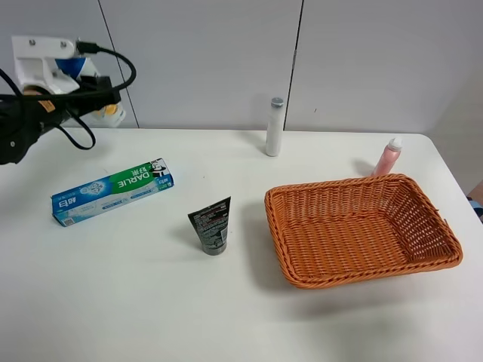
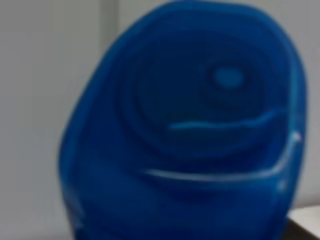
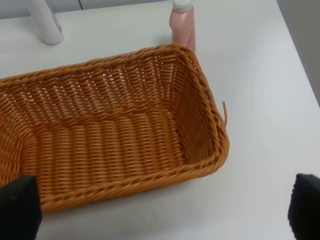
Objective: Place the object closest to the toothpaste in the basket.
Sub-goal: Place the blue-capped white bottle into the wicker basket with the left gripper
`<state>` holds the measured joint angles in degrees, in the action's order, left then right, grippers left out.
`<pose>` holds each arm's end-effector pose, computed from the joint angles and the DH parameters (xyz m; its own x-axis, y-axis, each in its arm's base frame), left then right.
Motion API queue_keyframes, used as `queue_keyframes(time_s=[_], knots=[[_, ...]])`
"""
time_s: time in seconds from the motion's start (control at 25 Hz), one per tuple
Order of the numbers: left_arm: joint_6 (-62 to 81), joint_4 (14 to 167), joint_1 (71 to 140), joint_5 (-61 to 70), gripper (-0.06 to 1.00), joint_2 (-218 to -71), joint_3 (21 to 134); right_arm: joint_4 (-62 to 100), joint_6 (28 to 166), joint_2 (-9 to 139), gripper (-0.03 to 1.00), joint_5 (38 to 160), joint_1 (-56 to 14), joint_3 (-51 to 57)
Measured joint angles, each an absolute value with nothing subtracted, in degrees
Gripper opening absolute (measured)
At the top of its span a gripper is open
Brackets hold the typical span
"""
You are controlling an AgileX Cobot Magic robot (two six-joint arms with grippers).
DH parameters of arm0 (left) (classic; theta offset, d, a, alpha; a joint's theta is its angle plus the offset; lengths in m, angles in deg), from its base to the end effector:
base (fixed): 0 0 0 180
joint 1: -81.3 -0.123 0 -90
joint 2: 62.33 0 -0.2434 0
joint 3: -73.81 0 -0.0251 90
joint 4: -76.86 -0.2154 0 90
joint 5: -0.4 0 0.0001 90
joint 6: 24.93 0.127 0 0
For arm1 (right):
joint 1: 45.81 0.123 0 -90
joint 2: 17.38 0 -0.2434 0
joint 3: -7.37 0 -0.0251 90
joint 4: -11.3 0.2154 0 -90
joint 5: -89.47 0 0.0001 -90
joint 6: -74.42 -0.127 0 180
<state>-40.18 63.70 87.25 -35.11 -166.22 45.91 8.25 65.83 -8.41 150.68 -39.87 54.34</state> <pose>0.3570 -0.0541 0.2190 -0.1390 -0.0633 -0.9883 0.2231 0.9703 -0.0935 0.0373 -0.0021 0.2445 -0.4575 0.0769 -0.8859 -0.0054 0.9960 0.0892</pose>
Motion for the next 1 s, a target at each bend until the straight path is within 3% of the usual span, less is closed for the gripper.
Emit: queue_keyframes(time_s=[0.28, 0.6, 1.0], knots=[[-52.83, 50.78, 103.68, -27.36, 0.38, -156.94, 50.62, 8.25, 65.83, -8.41, 0.99, 150.68, -39.87, 54.34], [-57.03, 48.14, 122.57, -25.73, 0.38, -160.74, 51.41, 8.25, 65.83, -8.41, 0.99, 150.68, -39.87, 54.34], [-57.10, 48.58, 129.33, -29.35, 0.38, -176.70, 51.76, 8.25, 65.83, -8.41, 0.99, 150.68, -39.87, 54.34]])
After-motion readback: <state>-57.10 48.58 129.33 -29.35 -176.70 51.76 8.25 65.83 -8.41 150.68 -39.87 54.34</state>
